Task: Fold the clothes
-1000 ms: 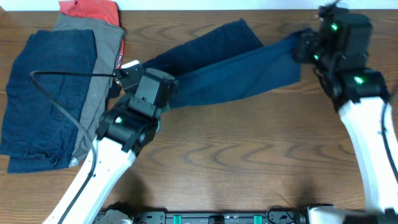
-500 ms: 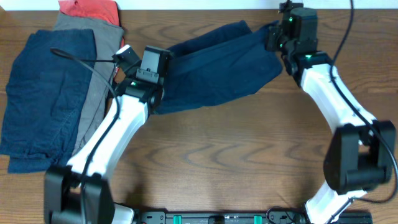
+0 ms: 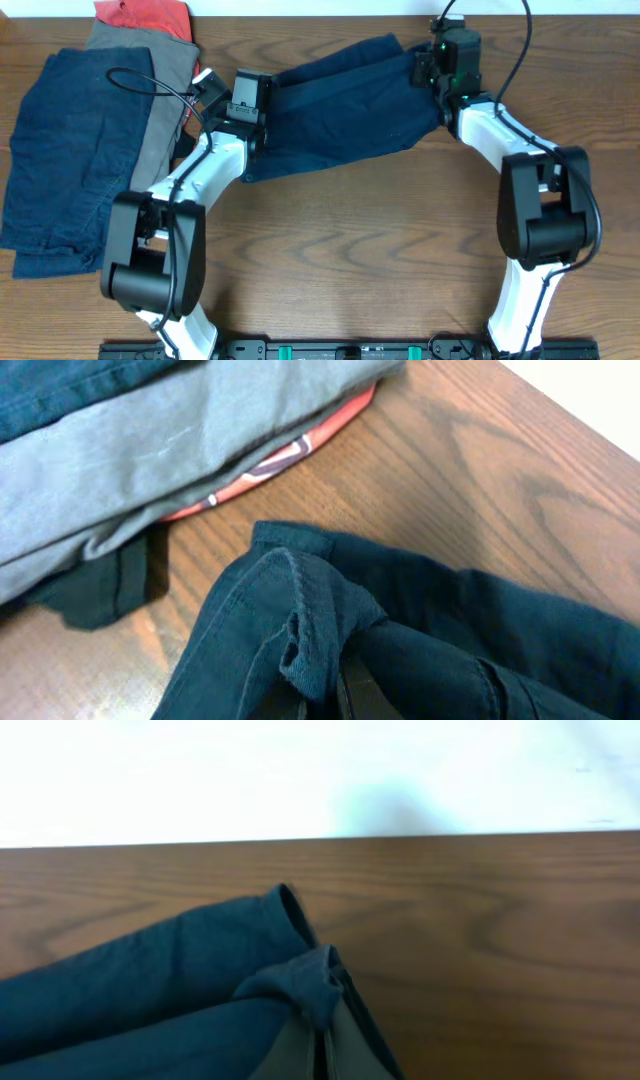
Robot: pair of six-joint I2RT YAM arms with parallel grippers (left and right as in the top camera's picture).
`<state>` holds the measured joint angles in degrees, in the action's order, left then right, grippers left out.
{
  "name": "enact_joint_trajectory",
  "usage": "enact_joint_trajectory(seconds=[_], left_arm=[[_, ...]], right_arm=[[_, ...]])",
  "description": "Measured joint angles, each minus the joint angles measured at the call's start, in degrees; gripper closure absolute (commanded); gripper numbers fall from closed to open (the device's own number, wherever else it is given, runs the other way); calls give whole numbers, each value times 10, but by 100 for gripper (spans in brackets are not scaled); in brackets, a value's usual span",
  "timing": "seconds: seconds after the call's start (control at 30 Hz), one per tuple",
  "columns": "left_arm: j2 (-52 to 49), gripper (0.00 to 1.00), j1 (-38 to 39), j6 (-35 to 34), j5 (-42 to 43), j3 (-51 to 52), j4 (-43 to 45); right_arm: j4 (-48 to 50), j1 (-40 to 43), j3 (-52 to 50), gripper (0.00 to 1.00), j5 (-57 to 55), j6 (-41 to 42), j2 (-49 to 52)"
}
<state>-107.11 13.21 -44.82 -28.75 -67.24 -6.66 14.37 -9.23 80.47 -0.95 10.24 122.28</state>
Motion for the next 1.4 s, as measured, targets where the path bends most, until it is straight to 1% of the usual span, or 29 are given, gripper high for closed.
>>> enact_joint_trajectory(seconds=[0.03,0.07,0.1,0.13,0.17,0.2,0.27,0.4,0.5,0.6,0.63,0.73,0.8,0.87,0.97,1.0,1.07,1.2,1.4], left_arm=[[-3,69,-2,3,-1,0,9],[-5,55,-4,4,-4,0,15],[-7,35,-7,2,-7,0,22],[-8,18,-11,0,-11,0,28],[-8,7,-15,0,-15,0,33],[-8,2,-18,0,-17,0,38],[-8,2,-24,3,-18,0,50],[-8,2,-30,40,-21,0,59],[-7,2,-30,77,-11,0,48],[-3,2,-30,113,26,0,10],[0,2,-30,123,42,0,-6],[7,2,-30,143,91,0,-55],[9,2,-30,152,119,-1,-98],[9,2,-30,156,136,-1,-130],[10,2,-30,165,150,-1,-156],[10,2,-30,168,153,-1,-160],[10,2,-30,173,158,-1,-167],[10,2,-30,185,169,-1,-172],[10,2,-30,228,221,-1,-198]], right_arm=[[13,-1,0,56,-2,3,6],[27,-3,0,26,-8,3,13],[35,-4,0,1,-11,2,17],[43,-4,0,1,-14,2,21],[48,-5,0,1,-16,2,23],[53,-5,0,1,-18,2,25],[60,-6,0,1,-23,2,26],[59,-6,0,1,-25,2,26],[28,-6,0,1,-17,2,26],[-18,-6,1,1,5,2,26],[-39,-6,1,3,15,2,25],[-108,-6,2,14,43,-5,24],[-165,-7,2,27,59,-10,23],[-214,-7,2,43,67,-19,23],[-262,-6,4,72,67,-28,20],[-285,-7,5,79,63,-26,16],[-319,-7,6,89,56,-29,10],[-395,-6,12,98,27,-9,-2],[-501,-1,19,99,-11,39,-14]])
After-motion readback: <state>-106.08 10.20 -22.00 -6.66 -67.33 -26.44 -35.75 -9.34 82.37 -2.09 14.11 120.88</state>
